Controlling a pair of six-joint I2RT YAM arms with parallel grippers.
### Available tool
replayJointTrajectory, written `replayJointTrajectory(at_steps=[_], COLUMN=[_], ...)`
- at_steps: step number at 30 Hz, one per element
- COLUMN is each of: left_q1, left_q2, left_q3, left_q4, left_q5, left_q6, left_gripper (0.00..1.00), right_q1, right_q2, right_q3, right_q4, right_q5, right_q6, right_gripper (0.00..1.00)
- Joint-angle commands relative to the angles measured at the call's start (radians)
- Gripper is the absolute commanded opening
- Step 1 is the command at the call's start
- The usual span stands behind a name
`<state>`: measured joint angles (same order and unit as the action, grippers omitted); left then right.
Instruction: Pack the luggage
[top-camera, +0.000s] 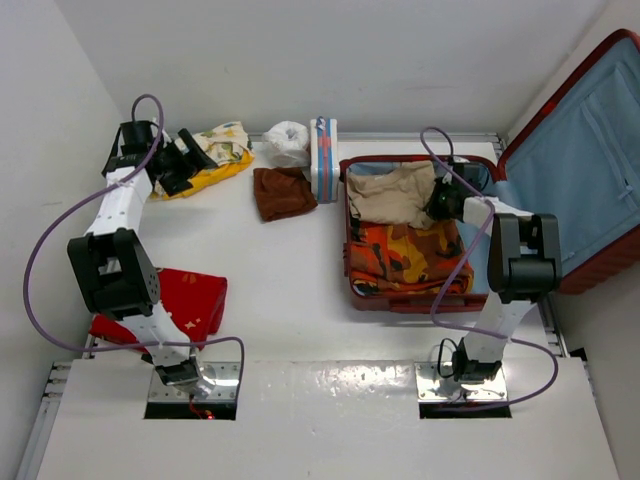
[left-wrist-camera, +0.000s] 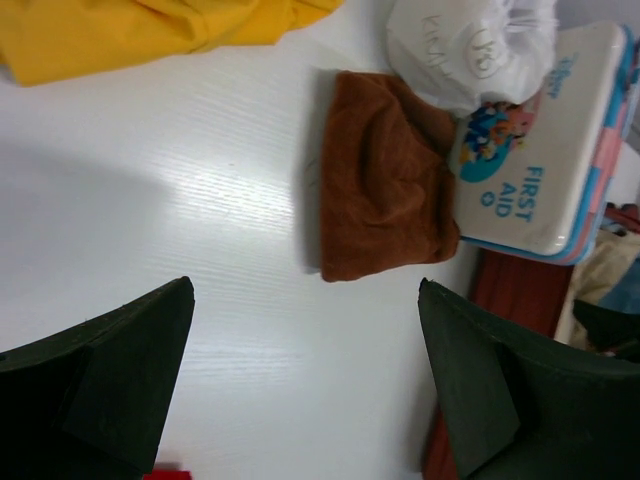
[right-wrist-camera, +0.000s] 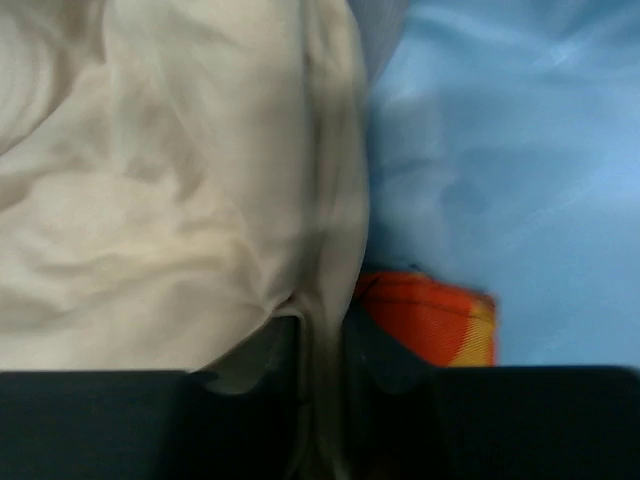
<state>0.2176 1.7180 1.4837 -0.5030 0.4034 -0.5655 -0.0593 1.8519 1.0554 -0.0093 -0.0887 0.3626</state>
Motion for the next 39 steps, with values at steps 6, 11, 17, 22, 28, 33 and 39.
replayJointTrajectory(at_steps=[6, 11, 17, 22, 28, 33, 39], left_q1=[-0.004, 0.017, -0.022, -0.113, -0.023, -0.020, -0.020], left_q2=[-0.109, -0.153, -0.303, -0.368, -0.249, -0.120, -0.052], left_q3=[0.116, 0.124, -0.118, -0.322, -0.422, -0.411, -0.431], left_q4=[-0.262, -0.716, -0.801, -0.801, -0.709, -0.710, -0.677], left_q5=[-0.074, 0.146, 0.126, 0.089, 0.193, 0.170, 0.061], left_q6=[0.557, 1.258, 1.826, 2.095, 2.240, 2.407, 2.572], left_gripper=[0.97, 0.94, 0.93, 0.95, 0.97, 0.97, 0.97], right_q1=[-0.040, -0.039, -0.030, -0.005, 0.082, 0.128, 0.159], right_q2=[-0.065, -0.266, -0.396, -0.425, -0.522, -0.565, -0.565], right_q3=[0.069, 0.043, 0.098, 0.141, 0.043, -0.001, 0.000], right_q4=[-0.115, -0.152, -0.302, -0.474, -0.501, -0.540, -0.563], right_q5=[0.023, -0.106, -0.366, -0.454, -0.444, -0.438, -0.421], right_q6=[-0.040, -0.057, -0.120, -0.191, -0.192, -0.211, -0.225], right_gripper=[0.65, 0.68, 0.70, 0.74, 0.74, 0.74, 0.74])
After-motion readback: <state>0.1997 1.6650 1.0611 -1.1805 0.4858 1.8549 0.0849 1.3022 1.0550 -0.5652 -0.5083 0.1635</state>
